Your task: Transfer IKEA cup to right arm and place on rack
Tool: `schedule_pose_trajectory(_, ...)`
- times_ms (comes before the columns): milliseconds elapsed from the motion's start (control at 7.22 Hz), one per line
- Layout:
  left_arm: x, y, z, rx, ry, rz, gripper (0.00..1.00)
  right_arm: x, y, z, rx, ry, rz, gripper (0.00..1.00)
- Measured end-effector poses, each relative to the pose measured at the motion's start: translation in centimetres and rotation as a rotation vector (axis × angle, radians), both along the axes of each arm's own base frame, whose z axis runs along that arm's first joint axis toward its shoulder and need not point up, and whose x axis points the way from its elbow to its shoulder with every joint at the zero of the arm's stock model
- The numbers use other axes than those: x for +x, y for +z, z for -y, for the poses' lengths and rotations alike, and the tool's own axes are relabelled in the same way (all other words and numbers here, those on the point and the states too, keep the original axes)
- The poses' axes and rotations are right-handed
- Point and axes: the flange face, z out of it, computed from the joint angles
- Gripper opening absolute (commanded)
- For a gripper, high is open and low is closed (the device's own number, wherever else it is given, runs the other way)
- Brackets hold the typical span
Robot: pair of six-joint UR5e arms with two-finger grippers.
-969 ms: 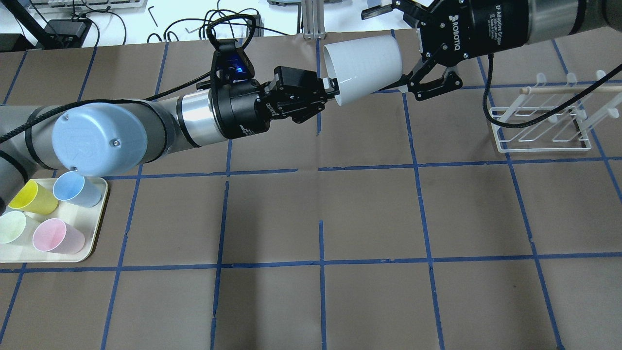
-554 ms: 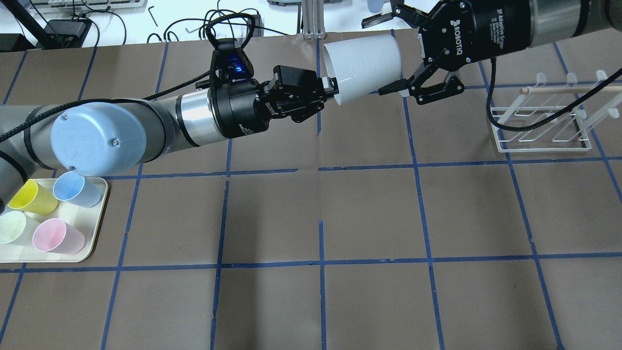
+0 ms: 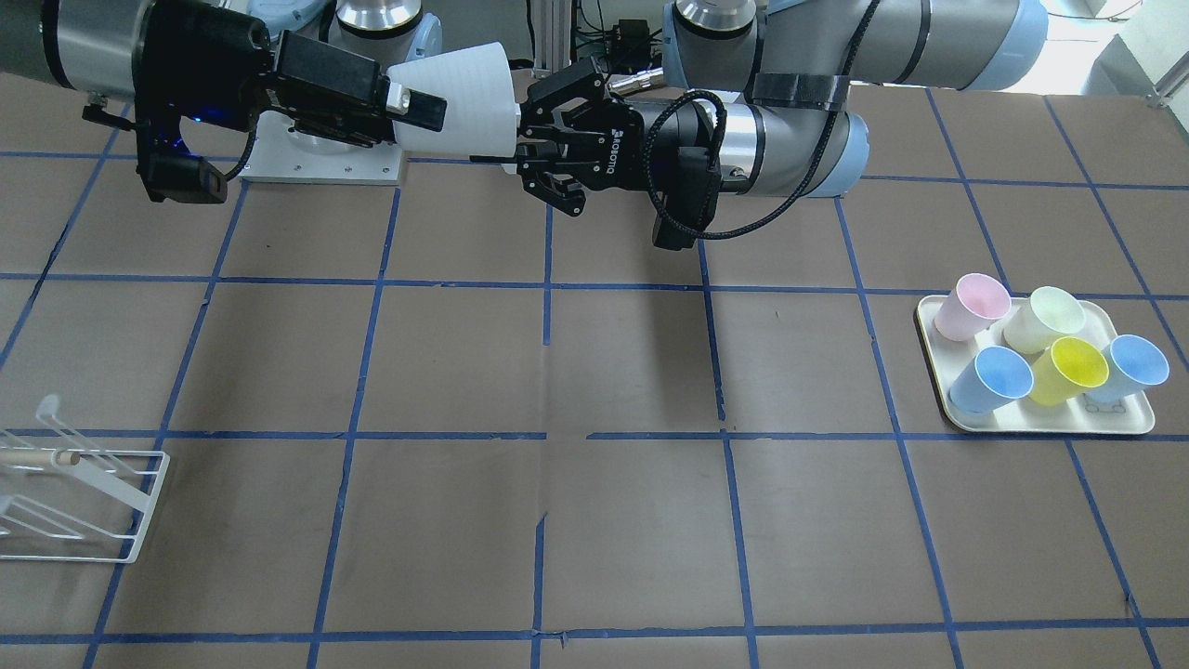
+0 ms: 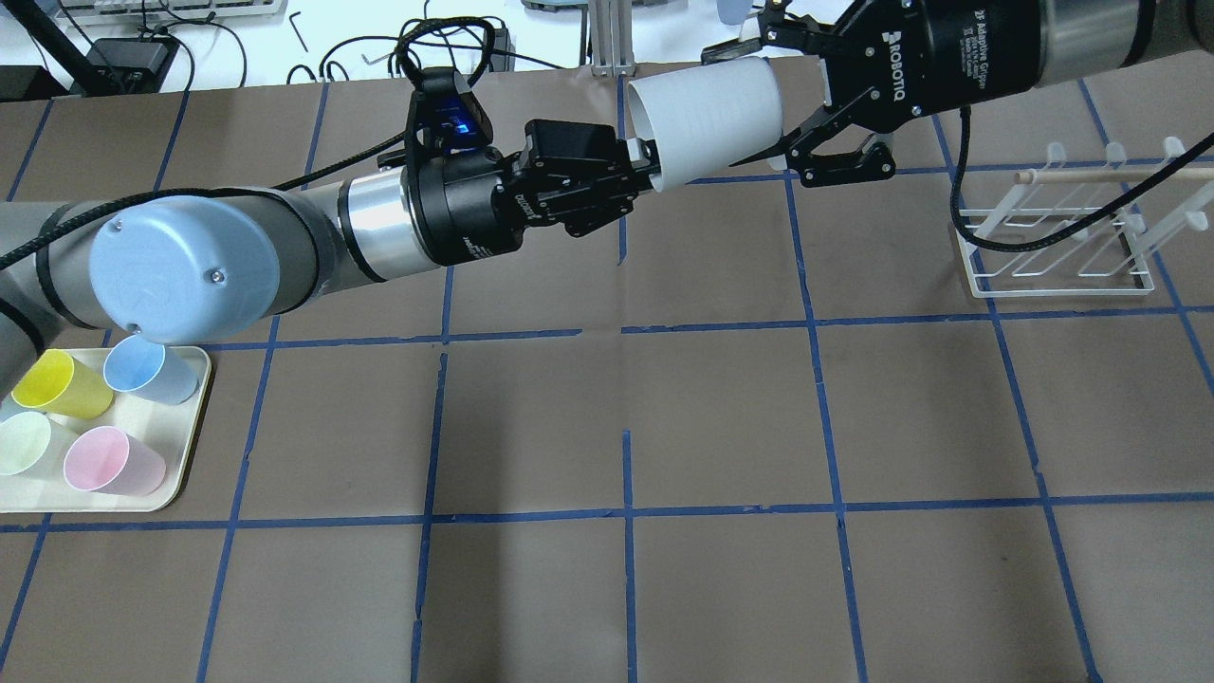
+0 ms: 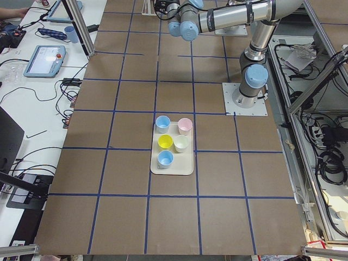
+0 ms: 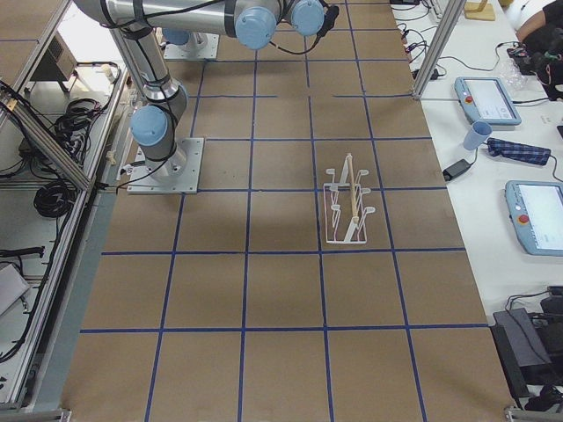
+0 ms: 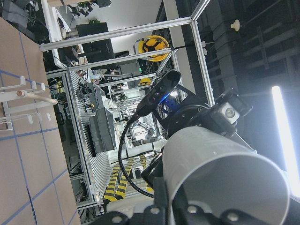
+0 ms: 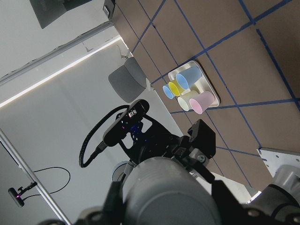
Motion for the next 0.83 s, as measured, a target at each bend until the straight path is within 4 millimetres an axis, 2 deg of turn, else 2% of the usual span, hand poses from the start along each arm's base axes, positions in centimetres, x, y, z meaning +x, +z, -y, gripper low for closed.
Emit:
schedule_pose_trajectory(415,1.4,0.3,0.3,0.028,0.008,0.011,0.78,-0.2,0.2,0.3,-0.008,-0.002,-0.001,0.39)
schedule_pose_trajectory(831,6.3,0.4,0.9,0.075,-0.014,0.116,0.82,-2.4,0.0,1.4,-0.031,-0.038,-0.027,0.38)
